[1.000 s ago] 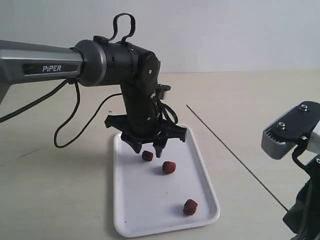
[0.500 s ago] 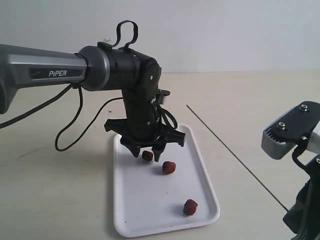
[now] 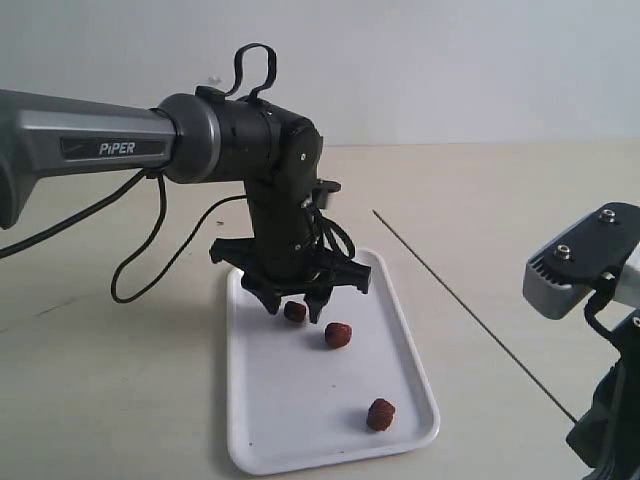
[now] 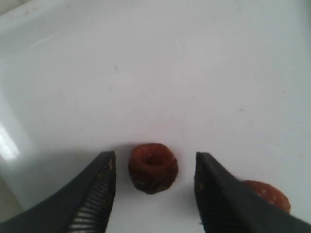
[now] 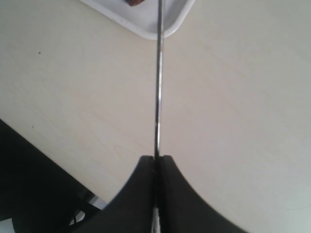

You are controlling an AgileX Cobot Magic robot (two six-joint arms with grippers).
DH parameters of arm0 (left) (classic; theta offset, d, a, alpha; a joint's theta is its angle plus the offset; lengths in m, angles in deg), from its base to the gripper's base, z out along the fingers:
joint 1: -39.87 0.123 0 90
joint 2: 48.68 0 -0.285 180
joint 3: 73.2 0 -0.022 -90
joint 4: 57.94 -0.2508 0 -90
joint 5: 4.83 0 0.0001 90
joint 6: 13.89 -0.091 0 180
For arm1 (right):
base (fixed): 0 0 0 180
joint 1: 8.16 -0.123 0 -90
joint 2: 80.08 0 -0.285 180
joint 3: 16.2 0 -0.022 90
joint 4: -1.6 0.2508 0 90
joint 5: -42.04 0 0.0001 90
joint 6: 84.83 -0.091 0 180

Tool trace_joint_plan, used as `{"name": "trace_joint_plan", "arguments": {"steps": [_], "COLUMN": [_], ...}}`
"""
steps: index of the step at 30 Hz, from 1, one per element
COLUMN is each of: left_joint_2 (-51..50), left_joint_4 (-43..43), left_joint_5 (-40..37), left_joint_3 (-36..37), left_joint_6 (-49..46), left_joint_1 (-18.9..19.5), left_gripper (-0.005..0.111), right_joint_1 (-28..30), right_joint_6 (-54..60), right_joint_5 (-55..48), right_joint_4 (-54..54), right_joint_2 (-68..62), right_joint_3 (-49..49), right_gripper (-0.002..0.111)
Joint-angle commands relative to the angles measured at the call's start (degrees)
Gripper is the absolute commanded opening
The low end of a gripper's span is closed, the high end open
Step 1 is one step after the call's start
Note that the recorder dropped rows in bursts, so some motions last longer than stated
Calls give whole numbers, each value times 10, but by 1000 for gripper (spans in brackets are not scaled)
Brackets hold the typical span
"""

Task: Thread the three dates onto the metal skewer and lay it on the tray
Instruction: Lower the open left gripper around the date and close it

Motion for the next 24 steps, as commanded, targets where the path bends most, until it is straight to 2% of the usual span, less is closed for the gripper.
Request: {"name": "trace_joint_plan", "arguments": {"steps": [1,18,24], "left_joint_2": [-1,-19,-19], "left_joint_4": [-9,-9,-9], "left_joint_5": [4,-5,-5], "left_joint_3": [2,2,2], "left_joint_6": [7,7,7], "left_joint_1": [-2,-2,-2], "left_gripper": [50,49,35], "right_joint_1": [2,2,2], "right_joint_6": [1,1,1], "right_joint_5": [-4,-11,-10], "right_joint_4": [-3,-3,-3], "right_joint_2": [5,5,5], "right_joint_3": [2,2,2], "right_gripper": [0,0,0]}}
